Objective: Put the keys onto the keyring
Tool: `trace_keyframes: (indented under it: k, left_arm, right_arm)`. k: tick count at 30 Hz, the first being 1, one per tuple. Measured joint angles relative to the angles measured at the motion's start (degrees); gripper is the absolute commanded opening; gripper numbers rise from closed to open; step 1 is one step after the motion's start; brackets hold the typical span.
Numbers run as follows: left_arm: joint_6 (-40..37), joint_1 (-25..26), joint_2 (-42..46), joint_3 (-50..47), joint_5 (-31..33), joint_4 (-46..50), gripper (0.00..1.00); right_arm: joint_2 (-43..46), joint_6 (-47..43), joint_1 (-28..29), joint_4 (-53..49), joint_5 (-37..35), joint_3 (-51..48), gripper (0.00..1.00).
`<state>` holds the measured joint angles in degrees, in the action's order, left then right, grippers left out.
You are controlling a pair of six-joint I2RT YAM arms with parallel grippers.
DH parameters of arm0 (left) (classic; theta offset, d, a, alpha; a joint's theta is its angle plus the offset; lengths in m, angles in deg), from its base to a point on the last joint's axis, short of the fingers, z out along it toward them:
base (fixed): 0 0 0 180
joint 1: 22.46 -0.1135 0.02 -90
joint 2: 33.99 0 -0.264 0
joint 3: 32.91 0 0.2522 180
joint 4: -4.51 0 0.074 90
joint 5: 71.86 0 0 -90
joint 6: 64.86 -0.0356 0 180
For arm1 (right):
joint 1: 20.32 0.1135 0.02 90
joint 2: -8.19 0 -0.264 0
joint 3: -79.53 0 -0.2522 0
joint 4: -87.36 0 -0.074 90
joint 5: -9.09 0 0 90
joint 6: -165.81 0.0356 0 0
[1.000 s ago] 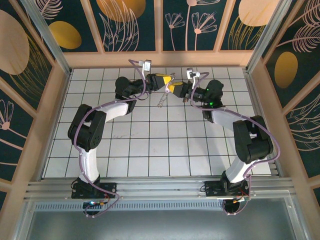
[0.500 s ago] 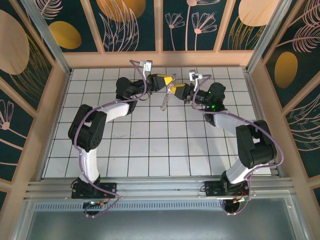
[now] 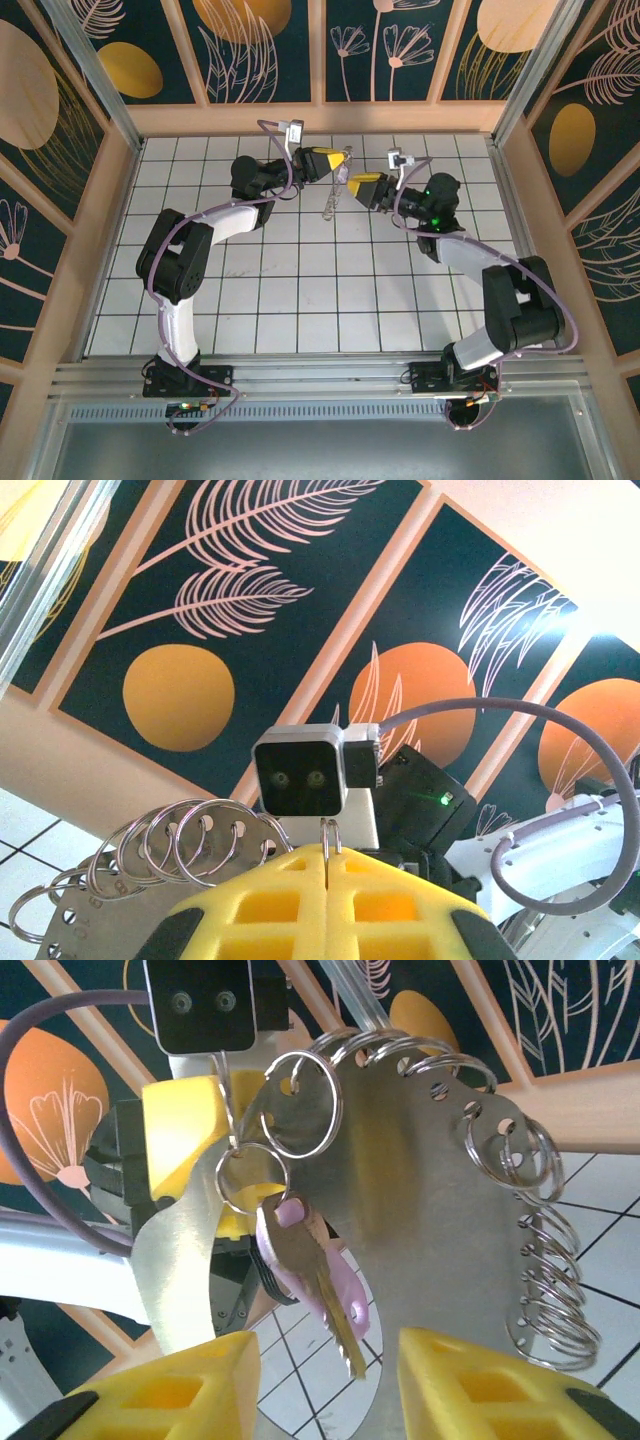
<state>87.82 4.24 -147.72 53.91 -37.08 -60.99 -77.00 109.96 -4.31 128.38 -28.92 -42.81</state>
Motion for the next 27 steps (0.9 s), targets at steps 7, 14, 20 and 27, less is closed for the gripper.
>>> trace_keyframes:
  k: [7, 14, 20, 27]
  left_arm:
    - [0.0, 0.0, 0.0, 0.0, 0.0, 0.0, 0.0]
    - [0.0, 0.0, 0.0, 0.0, 0.2, 0.2, 0.0]
    - [0.0, 0.1, 0.0, 0.0, 0.2, 0.2, 0.0]
    - [0.0, 0.1, 0.0, 0.0, 0.2, 0.2, 0.0]
  right_arm:
    - [6.8, 1.5, -1.0, -1.0, -6.3, -1.6, 0.43]
    - [8.1, 5.8, 2.2, -1.0, -16.1, -0.7, 0.43]
    - [5.8, 8.9, 3.5, 0.9, -19.3, 1.1, 0.43]
    - [2.4, 11.6, 4.0, 3.5, -19.8, 2.2, 0.41]
